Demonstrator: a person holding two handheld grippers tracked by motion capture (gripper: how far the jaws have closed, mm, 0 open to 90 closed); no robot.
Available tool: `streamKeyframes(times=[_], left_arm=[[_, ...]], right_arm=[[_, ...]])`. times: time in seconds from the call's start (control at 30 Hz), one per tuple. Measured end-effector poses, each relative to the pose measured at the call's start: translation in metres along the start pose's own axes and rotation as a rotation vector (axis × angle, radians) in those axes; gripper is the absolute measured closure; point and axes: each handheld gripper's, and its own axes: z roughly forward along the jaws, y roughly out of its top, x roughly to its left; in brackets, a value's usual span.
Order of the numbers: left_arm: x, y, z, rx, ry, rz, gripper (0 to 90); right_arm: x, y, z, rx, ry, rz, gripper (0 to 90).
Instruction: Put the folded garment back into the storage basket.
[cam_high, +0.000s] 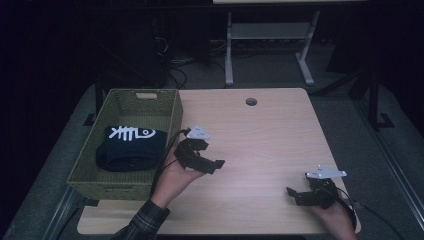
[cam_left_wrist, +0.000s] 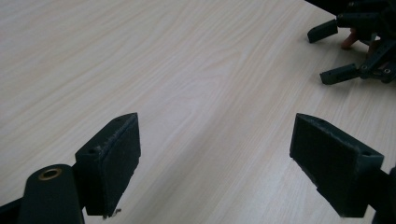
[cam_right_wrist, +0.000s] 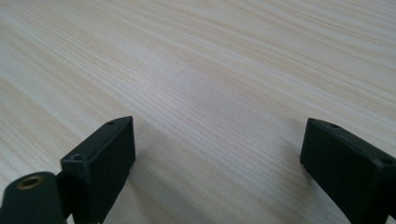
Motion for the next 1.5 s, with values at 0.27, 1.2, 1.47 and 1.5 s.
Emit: streamKeyframes(times=[0.27, 1.2, 1.47, 1.5], left_arm=[[-0.006, -0.015, 0.028, 0.059, -0.014, 0.027, 15.9], [-0.008, -0.073, 0.072, 0.083, 0.068, 0.079, 12.7], [-0.005, -0.079, 0.073, 0.028, 0.070, 0.095, 12.6], [-0.005, -0.079, 0.073, 0.028, 0.069, 0.095, 12.6]], right_arm=[[0.000, 0.000, 0.000, 0.000, 0.000, 0.001, 9.9], [0.000, 0.000, 0.000, 0.000, 0.000, 0.002, 9.9], [0.000, 0.000, 0.000, 0.000, -0.001, 0.003, 9.9], [0.000, 0.000, 0.000, 0.000, 0.000, 0.002, 9.9]])
